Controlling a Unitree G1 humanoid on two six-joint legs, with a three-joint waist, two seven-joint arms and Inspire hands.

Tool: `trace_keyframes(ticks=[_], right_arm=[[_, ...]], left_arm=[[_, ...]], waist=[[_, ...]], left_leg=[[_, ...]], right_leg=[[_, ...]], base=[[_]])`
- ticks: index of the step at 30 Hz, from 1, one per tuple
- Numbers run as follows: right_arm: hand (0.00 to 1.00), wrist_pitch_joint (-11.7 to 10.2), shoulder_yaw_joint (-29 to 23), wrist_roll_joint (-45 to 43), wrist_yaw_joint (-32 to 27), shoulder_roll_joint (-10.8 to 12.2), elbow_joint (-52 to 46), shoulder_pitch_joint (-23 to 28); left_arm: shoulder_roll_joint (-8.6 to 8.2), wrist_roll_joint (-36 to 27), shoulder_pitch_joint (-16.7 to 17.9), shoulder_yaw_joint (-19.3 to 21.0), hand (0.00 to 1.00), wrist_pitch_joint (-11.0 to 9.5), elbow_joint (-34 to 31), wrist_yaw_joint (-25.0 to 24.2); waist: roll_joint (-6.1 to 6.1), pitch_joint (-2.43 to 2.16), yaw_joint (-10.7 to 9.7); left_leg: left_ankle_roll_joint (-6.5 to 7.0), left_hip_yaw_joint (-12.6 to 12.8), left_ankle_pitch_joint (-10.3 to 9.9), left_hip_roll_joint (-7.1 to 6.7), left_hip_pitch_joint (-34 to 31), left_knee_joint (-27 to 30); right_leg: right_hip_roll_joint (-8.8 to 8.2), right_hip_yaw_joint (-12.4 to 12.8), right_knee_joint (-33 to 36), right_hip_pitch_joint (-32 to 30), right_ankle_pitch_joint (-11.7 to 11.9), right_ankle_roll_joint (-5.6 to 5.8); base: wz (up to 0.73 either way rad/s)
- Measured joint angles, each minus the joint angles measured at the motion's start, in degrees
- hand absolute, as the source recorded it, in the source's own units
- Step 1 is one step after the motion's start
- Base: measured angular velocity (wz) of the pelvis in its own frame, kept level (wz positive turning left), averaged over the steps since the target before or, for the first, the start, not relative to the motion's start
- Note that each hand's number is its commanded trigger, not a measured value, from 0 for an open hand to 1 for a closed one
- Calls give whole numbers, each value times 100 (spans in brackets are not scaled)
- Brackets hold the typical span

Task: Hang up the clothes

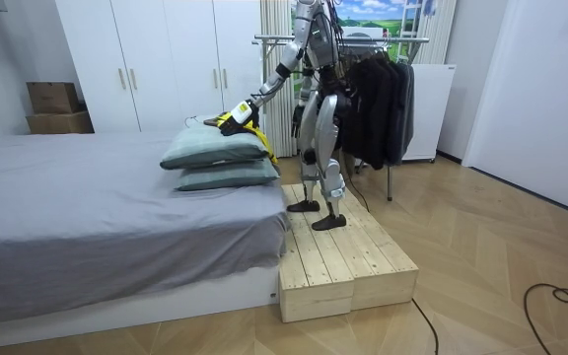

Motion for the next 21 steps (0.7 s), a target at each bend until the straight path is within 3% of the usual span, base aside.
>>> trace_keyframes(ticks=[9, 21], right_arm=[[0, -57, 23, 15, -67, 18, -148, -47], [0, -62, 218, 174, -233, 37, -388, -15]], left_arm=[[4, 4, -100, -8, 0, -63, 51, 238], [9, -18, -216, -14, 0, -102, 317, 675]], waist=[[8, 68, 4], [9, 70, -142]], left_leg=[[0, 83, -1, -6, -171, 92], [2, 149, -3, -2, -361, 279]], right_leg=[[-2, 89, 82, -201, 26, 1], [-7, 172, 200, -375, 48, 30]], base=[[-3], [-2]])
